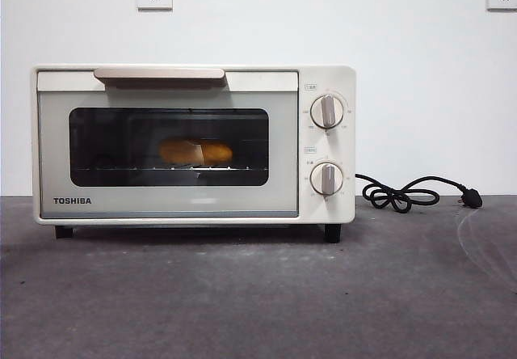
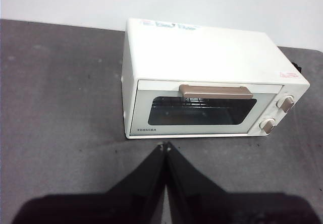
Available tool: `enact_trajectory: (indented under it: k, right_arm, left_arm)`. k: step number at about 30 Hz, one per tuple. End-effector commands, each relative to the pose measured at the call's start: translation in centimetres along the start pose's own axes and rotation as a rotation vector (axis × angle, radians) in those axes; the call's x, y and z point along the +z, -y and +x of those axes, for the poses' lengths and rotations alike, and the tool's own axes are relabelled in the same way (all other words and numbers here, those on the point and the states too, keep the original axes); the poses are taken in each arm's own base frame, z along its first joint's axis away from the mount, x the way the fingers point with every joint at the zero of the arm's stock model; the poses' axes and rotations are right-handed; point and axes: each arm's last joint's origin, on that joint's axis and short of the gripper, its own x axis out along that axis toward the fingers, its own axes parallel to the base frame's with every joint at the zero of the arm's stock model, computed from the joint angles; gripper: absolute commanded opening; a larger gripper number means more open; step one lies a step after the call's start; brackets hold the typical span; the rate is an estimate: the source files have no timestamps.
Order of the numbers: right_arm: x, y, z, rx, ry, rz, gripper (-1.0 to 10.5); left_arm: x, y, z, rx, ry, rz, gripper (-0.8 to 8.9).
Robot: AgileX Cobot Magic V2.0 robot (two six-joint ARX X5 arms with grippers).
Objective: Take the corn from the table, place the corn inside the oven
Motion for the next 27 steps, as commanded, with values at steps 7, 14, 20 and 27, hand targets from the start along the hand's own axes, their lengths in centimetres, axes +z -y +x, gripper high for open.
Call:
enact_trajectory:
  k: [7, 14, 20, 27]
  right_arm:
    - [-0.2, 0.1, 0.3, 0.001, -0.007, 0.0, 0.0]
    - [-0.2, 0.1, 0.3, 0.001, -0.007, 0.0, 0.0]
    - [-0.2, 0.1, 0.3, 0.0, -0.008, 0.0, 0.0]
    - [-0.2, 0.1, 0.3, -0.002, -0.008, 0.0, 0.0]
  left_arm:
    - [1.4, -0.9, 3.3, 0.013, -0.121, -0.045, -0.04]
    - [2.8, -1.0, 5.2, -0.024, -0.103, -0.064, -0.04]
    - [5.3, 0.0, 4.5, -0.188, 0.331, 0.052, -0.04]
    - [1.4, -0.4, 7.2, -0.353, 0.658, 0.251, -0.04]
